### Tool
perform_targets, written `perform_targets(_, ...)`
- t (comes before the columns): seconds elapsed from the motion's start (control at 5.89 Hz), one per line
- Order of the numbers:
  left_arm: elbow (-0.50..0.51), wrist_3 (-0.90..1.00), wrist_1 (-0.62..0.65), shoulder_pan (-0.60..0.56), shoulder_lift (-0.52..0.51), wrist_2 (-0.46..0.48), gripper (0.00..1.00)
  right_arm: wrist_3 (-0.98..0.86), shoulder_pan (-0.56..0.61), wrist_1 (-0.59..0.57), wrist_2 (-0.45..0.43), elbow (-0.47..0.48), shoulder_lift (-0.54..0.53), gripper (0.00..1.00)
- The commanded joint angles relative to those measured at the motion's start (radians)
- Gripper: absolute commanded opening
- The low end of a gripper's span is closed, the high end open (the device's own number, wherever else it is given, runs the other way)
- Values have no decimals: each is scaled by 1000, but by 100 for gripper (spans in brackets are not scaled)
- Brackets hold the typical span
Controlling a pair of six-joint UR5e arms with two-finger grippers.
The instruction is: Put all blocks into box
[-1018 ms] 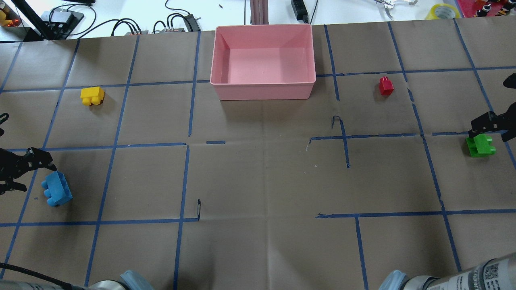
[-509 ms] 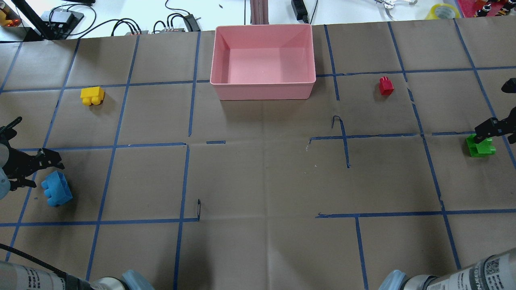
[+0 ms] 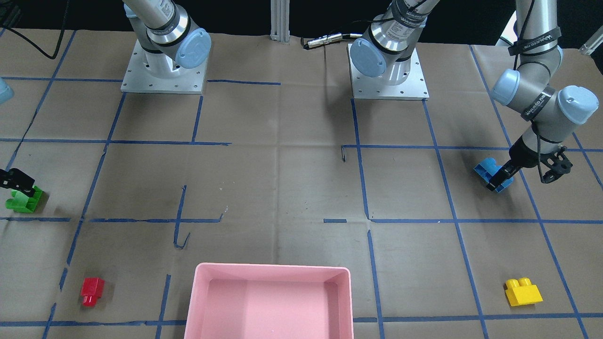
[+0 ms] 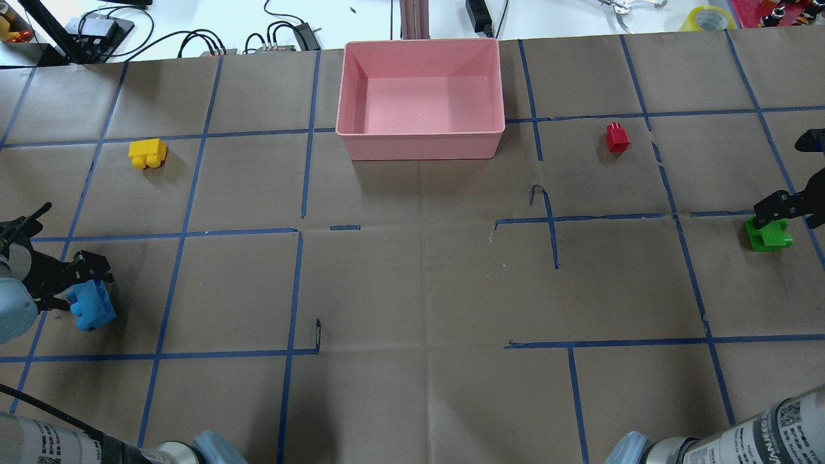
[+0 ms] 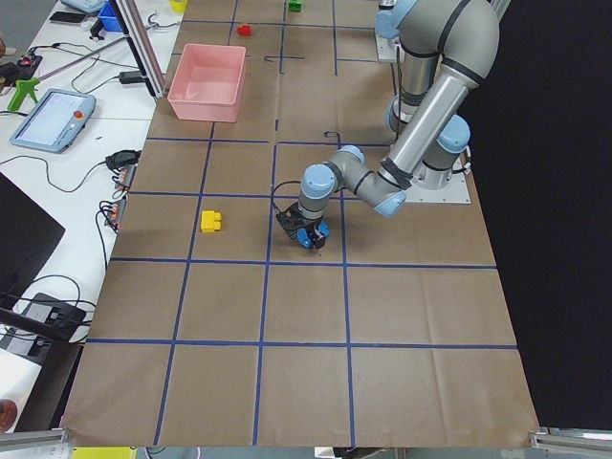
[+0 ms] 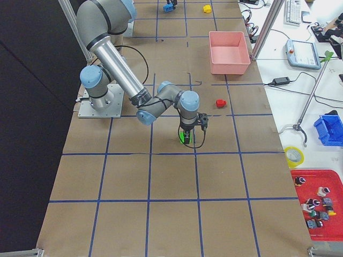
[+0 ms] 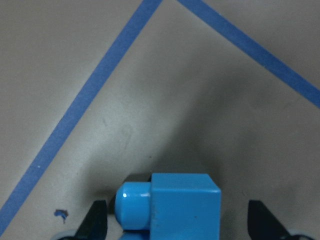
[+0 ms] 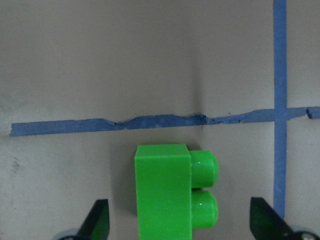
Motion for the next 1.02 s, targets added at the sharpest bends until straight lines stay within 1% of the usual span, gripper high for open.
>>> perform_targets(0.0,-2,35,2,37,0,-2,91,0,1,-22,-5,6,35,99)
perform_targets(0.17,-2,35,0,37,6,0,83,-1,1,-35,-11,7,45,99)
perform_targets(0.51,-4,35,-6,36,9,-3,81,-1,0,-40,-15,21,46,99)
perform_targets(0.68,-4,37,-7,34,12,-3,73,-1,0,-40,-15,23,46,99)
perform_targets(0.85,-4,37,-10,33,12,-3,59,0,0,-40,-15,23,46,99)
